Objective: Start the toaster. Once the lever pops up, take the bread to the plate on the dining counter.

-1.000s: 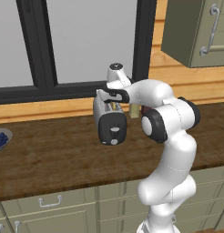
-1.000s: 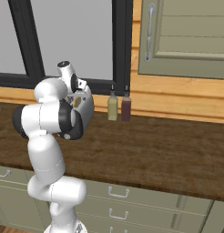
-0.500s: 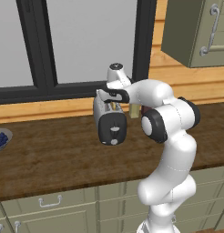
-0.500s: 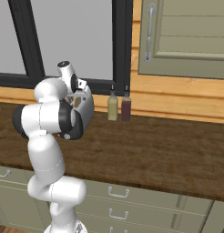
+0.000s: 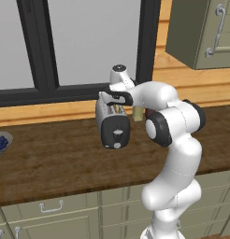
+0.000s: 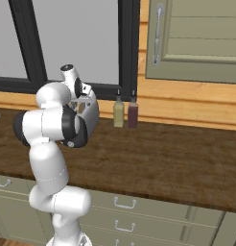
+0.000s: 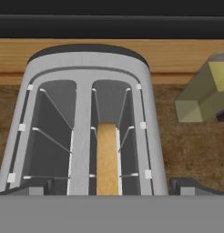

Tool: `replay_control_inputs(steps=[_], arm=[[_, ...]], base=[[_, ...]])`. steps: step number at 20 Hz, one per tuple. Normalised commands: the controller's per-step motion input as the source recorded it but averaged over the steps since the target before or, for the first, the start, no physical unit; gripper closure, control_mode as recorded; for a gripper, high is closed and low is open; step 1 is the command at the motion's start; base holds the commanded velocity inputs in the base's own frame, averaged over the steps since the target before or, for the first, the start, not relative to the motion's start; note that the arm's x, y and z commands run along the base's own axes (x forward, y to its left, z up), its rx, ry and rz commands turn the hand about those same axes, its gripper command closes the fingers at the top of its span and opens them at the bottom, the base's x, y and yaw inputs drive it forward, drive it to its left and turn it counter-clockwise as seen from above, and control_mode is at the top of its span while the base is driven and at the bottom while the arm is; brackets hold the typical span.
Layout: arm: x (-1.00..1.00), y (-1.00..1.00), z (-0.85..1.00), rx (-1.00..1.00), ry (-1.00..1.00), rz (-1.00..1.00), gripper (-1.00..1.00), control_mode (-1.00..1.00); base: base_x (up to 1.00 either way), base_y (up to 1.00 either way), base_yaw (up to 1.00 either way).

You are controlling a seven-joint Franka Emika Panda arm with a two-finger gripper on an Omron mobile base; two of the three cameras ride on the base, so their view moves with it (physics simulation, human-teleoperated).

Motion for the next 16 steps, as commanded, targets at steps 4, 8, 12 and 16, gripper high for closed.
replay_control_inputs(steps=[4, 8, 12, 16], arm=[[0.0, 0.0, 0.0, 0.0, 0.0, 0.0, -1.0, -1.0], [0.0, 0.0, 0.0, 0.0, 0.0, 0.0, -1.0, -1.0], [0.0, 0.0, 0.0, 0.0, 0.0, 0.0, -1.0, -1.0], [0.0, 0.0, 0.0, 0.0, 0.0, 0.0, -1.0, -1.0]], base=[[0.0, 0.0, 0.0], [0.0, 0.0, 0.0], [0.0, 0.0, 0.0], [0.0, 0.0, 0.0]])
